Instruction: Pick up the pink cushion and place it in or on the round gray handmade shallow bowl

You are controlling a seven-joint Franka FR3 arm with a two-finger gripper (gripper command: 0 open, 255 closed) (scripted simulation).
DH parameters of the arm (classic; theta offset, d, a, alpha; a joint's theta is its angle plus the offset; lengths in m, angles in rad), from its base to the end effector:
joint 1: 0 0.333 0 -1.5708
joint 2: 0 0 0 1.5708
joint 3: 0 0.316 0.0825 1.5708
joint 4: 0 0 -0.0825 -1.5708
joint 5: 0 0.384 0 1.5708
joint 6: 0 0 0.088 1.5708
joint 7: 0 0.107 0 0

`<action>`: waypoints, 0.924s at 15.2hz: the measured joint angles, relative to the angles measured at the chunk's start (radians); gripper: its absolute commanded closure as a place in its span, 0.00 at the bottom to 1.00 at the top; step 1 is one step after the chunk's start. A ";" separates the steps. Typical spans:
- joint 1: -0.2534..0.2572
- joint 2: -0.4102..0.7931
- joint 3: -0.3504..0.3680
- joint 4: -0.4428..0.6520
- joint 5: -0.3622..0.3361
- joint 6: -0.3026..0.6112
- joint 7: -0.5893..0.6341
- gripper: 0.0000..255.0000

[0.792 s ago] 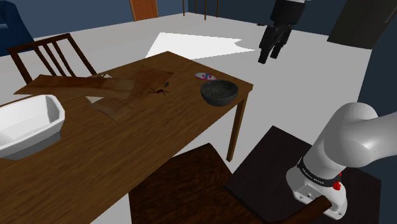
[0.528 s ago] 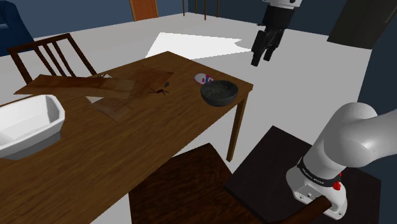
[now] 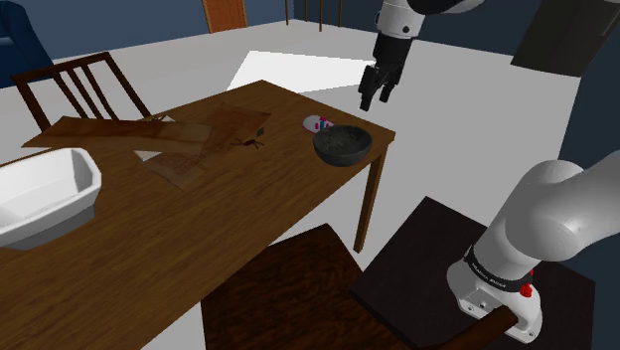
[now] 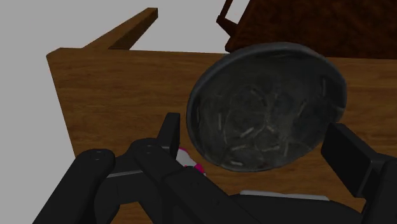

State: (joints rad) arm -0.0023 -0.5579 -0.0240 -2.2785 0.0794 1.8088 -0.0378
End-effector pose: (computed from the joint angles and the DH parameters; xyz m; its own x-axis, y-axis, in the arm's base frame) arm 0.3918 -0.0053 0.5705 0.9959 -0.0047 0.0904 0.0032 -0.9961 -0.0877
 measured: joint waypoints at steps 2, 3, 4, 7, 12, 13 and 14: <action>-0.002 0.074 -0.006 0.023 -0.005 0.058 -0.014 0.00; -0.003 0.103 -0.009 0.021 -0.006 0.090 -0.020 0.00; -0.002 0.130 -0.007 0.031 -0.007 0.112 -0.021 0.00; -0.005 0.237 -0.015 0.066 -0.009 0.192 -0.039 0.00; -0.008 0.412 -0.024 0.160 -0.011 0.290 -0.062 0.00; -0.010 0.439 -0.027 0.179 -0.011 0.301 -0.068 0.00; -0.010 0.475 -0.028 0.202 -0.011 0.319 -0.073 0.00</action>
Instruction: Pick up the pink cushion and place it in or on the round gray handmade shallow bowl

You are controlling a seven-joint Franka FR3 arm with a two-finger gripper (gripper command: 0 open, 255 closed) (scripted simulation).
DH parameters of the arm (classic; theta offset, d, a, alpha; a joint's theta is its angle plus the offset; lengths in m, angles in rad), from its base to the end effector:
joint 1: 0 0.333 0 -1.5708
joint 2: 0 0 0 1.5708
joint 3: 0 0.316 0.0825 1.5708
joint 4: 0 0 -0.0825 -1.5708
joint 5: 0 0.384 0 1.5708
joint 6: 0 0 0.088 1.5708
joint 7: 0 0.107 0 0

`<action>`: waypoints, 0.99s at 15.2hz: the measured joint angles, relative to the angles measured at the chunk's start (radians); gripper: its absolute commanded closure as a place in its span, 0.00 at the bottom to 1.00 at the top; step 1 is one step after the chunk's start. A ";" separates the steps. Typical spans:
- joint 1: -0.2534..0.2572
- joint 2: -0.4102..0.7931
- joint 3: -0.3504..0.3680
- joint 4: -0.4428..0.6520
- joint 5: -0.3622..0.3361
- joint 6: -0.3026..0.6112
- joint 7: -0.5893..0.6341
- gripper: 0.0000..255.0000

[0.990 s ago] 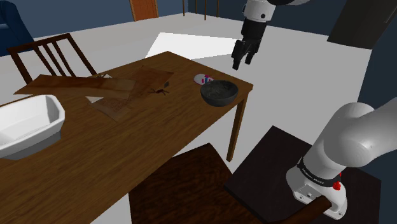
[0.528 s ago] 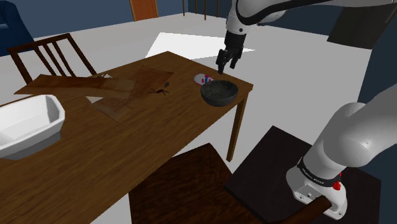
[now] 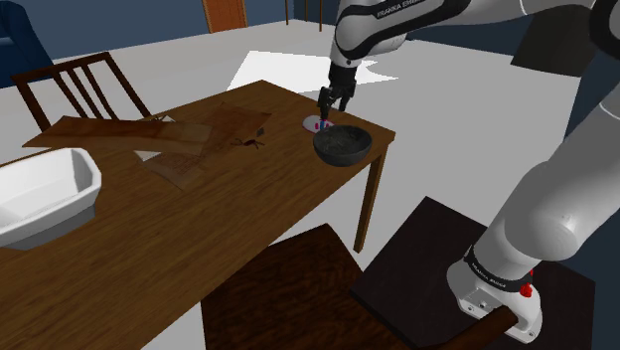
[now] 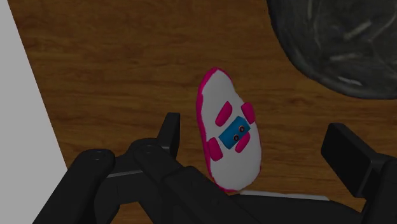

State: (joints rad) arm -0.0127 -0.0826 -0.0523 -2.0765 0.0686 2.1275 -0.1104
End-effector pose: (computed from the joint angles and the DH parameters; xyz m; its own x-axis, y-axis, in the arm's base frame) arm 0.5407 -0.0327 0.4780 0.9903 0.0092 0.1384 0.0165 -0.9985 -0.0519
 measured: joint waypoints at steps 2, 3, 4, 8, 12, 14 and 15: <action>-0.001 0.077 -0.002 0.059 0.002 0.025 -0.007 0.00; -0.004 0.117 -0.005 0.088 0.003 0.039 -0.015 0.00; -0.005 0.156 -0.005 0.124 0.004 0.045 -0.018 0.00; -0.005 0.211 -0.005 0.146 0.006 0.081 -0.021 0.00; -0.004 0.245 -0.003 0.137 0.010 0.124 -0.023 0.00; -0.003 0.250 -0.003 0.127 0.011 0.139 -0.024 0.00; -0.004 0.251 -0.003 0.126 0.011 0.141 -0.025 0.00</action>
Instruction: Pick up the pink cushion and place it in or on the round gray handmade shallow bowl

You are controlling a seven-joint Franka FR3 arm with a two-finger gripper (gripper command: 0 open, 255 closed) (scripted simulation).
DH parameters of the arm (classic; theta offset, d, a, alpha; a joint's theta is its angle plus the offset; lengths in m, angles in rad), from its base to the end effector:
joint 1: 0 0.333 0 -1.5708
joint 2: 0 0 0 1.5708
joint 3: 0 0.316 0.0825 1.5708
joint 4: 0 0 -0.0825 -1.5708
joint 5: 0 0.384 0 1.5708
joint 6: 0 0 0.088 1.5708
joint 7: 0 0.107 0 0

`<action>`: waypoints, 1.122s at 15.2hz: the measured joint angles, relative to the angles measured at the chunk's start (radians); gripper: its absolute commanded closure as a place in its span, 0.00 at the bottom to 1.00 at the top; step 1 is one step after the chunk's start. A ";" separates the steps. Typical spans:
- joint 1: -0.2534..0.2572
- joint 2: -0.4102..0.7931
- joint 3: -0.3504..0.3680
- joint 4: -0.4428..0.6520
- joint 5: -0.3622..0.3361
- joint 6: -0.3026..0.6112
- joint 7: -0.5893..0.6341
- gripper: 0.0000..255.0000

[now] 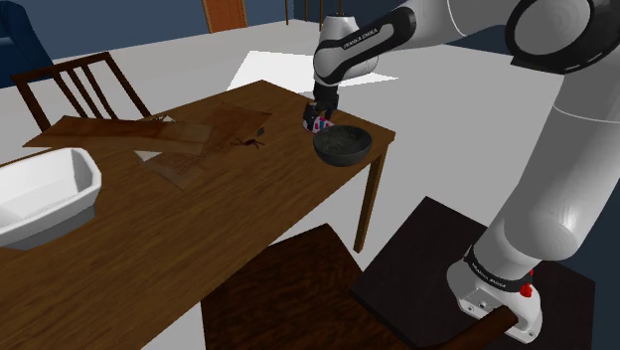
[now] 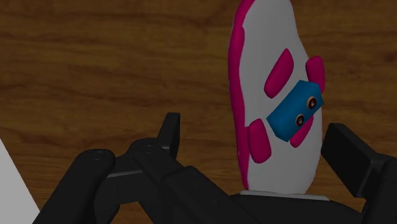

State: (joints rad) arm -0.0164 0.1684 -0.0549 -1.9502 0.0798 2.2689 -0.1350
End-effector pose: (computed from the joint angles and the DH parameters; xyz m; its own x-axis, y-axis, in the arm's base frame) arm 0.6068 -0.0401 0.4087 0.9878 0.0153 0.1553 0.0215 -0.9990 -0.0383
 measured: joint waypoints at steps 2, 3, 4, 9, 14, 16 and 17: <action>0.000 0.001 0.000 -0.001 0.000 0.002 -0.001 0.00; 0.000 0.001 0.000 -0.001 0.000 0.002 -0.001 0.00; 0.000 0.001 0.000 -0.001 0.000 0.002 -0.001 0.00; 0.002 -0.004 0.003 0.004 0.003 0.003 -0.003 1.00; 0.002 -0.003 0.003 0.010 0.003 -0.004 -0.003 1.00; 0.002 -0.006 0.003 0.006 0.001 -0.004 0.000 1.00; 0.001 -0.009 0.002 0.009 0.000 -0.012 0.001 1.00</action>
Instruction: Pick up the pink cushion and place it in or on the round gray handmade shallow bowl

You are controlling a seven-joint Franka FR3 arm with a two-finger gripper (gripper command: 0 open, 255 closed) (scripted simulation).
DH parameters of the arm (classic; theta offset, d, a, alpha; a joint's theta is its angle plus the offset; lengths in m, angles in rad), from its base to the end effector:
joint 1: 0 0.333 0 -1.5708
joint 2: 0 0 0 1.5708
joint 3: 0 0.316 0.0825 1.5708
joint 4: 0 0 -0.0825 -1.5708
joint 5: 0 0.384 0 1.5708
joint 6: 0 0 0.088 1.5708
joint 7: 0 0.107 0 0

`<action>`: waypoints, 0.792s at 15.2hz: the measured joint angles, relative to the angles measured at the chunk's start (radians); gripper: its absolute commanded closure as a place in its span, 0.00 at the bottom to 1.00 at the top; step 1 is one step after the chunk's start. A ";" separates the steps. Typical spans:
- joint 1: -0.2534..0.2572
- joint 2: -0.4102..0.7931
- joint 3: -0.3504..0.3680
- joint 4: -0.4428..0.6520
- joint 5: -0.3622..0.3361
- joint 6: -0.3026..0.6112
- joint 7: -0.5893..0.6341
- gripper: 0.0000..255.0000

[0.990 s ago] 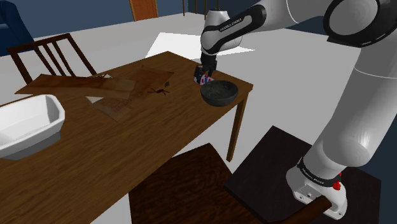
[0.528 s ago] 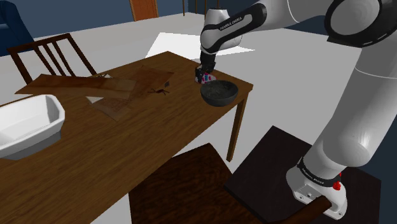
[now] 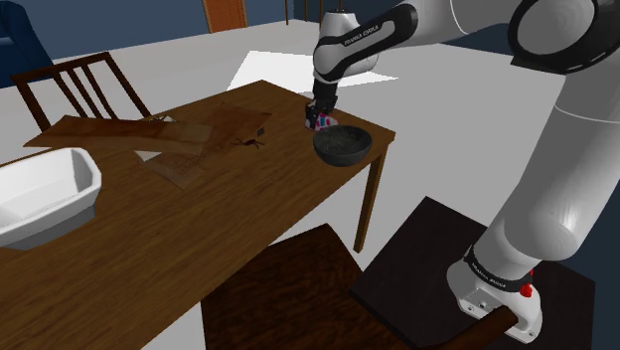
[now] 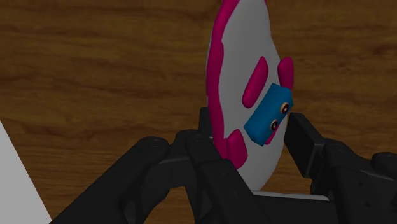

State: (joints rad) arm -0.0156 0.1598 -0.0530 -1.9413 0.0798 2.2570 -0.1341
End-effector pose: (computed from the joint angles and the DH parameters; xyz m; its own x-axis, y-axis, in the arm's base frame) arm 0.6071 -0.0384 0.4169 0.9868 0.0176 0.1609 0.0242 -0.9989 -0.0392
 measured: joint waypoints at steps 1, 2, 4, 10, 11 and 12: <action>-0.001 -0.002 -0.001 0.007 -0.001 -0.011 0.001 1.00; -0.001 -0.008 -0.002 0.012 -0.003 -0.023 0.002 1.00; 0.000 -0.018 -0.001 0.029 -0.004 -0.045 0.005 1.00; -0.002 -0.039 -0.003 0.078 -0.010 -0.121 0.010 1.00; -0.002 -0.042 -0.004 0.087 -0.010 -0.134 0.010 1.00; -0.002 -0.045 -0.004 0.097 -0.011 -0.147 0.011 1.00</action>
State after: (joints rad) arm -0.0177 0.1147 -0.0569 -1.8438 0.0689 2.1099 -0.1231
